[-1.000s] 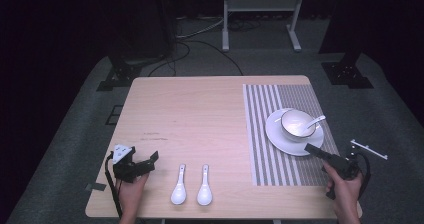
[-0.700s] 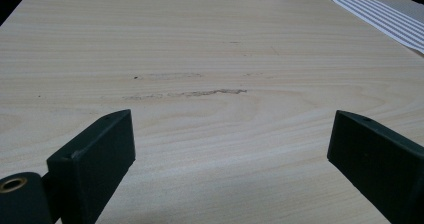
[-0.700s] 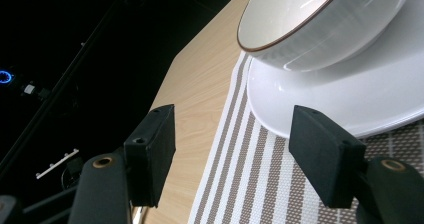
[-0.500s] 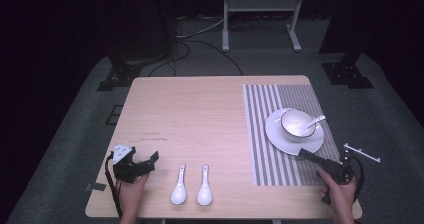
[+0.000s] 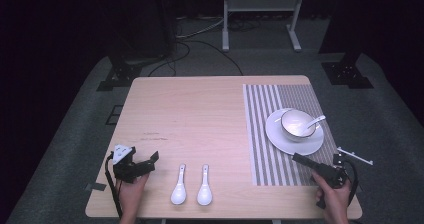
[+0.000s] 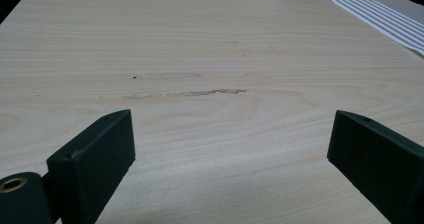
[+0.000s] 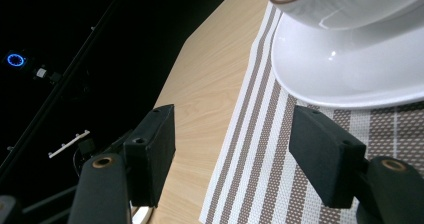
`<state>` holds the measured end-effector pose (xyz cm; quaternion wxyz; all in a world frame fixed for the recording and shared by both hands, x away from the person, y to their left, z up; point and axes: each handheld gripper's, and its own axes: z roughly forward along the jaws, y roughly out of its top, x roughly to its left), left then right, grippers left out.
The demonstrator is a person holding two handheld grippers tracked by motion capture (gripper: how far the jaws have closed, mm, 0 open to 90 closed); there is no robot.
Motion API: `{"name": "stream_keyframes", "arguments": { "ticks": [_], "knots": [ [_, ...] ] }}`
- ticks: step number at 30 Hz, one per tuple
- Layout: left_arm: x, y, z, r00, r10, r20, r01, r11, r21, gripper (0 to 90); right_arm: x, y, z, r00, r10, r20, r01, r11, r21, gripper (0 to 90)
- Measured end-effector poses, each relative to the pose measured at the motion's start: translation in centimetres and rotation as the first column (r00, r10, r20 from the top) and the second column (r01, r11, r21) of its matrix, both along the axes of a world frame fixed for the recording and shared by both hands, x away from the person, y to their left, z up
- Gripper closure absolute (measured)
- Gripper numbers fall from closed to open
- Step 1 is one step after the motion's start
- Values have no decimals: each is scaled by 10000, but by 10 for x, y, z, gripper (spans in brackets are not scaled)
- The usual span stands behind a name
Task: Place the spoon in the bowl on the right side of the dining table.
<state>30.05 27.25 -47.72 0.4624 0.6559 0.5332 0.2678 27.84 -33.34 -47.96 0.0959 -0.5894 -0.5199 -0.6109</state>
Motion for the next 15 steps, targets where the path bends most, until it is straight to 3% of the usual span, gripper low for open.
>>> {"name": "stream_keyframes", "arguments": {
  "ticks": [15],
  "knots": [
    [0,0,0,10000,-12,8,12,10000,7,38,-7,19,-6,9984,572,-27,-572,9983,125,342]
  ]
}}
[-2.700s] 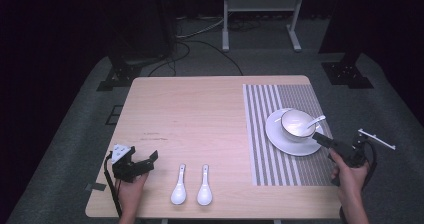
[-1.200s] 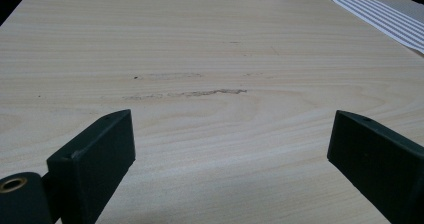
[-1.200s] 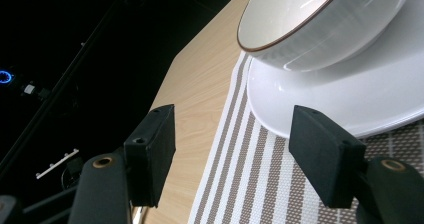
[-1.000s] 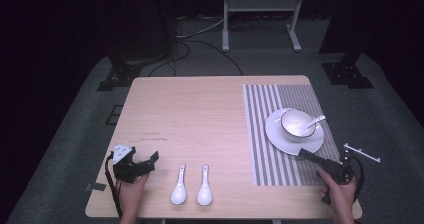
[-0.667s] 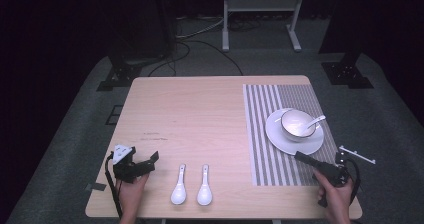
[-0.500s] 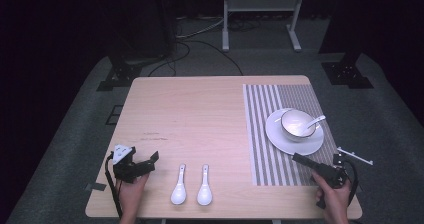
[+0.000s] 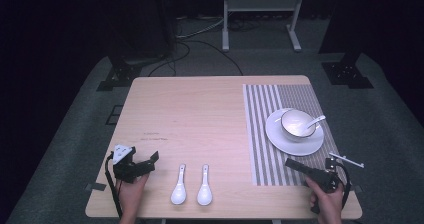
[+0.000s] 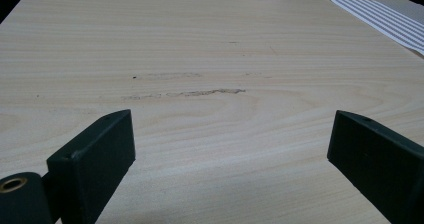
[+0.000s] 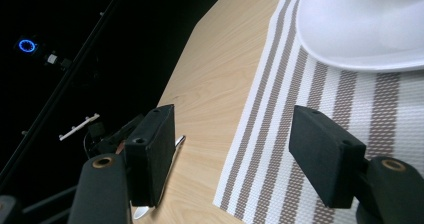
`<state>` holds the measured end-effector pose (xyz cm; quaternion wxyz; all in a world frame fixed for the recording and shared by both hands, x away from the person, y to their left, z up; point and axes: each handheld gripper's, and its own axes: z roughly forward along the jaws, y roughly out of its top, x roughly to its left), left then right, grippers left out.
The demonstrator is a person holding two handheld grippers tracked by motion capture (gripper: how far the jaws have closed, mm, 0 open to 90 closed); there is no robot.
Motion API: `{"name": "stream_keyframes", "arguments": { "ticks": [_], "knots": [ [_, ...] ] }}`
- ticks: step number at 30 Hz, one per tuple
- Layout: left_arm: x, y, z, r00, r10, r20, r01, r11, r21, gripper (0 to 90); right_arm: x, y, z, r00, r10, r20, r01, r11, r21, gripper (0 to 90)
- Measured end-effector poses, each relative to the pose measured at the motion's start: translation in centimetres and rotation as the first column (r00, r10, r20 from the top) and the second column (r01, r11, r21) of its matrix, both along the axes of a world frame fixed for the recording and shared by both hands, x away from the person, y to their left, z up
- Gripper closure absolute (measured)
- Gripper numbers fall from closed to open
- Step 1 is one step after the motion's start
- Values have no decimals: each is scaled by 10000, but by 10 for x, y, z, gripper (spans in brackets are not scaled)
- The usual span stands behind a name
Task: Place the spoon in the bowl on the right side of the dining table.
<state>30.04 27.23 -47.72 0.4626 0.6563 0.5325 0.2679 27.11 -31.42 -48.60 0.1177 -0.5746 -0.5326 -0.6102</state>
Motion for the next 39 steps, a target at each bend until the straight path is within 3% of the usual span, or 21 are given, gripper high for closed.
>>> {"name": "stream_keyframes", "arguments": {
  "ticks": [21,39],
  "knots": [
    [0,0,0,10000,-27,-9,27,10000,68,38,-13,29,-4,9964,847,54,-844,9957,-382,339],
    [0,0,0,10000,-23,-25,24,10000,39,38,-23,43,-8,9936,1118,179,-1103,9915,-689,332]
  ]
}}
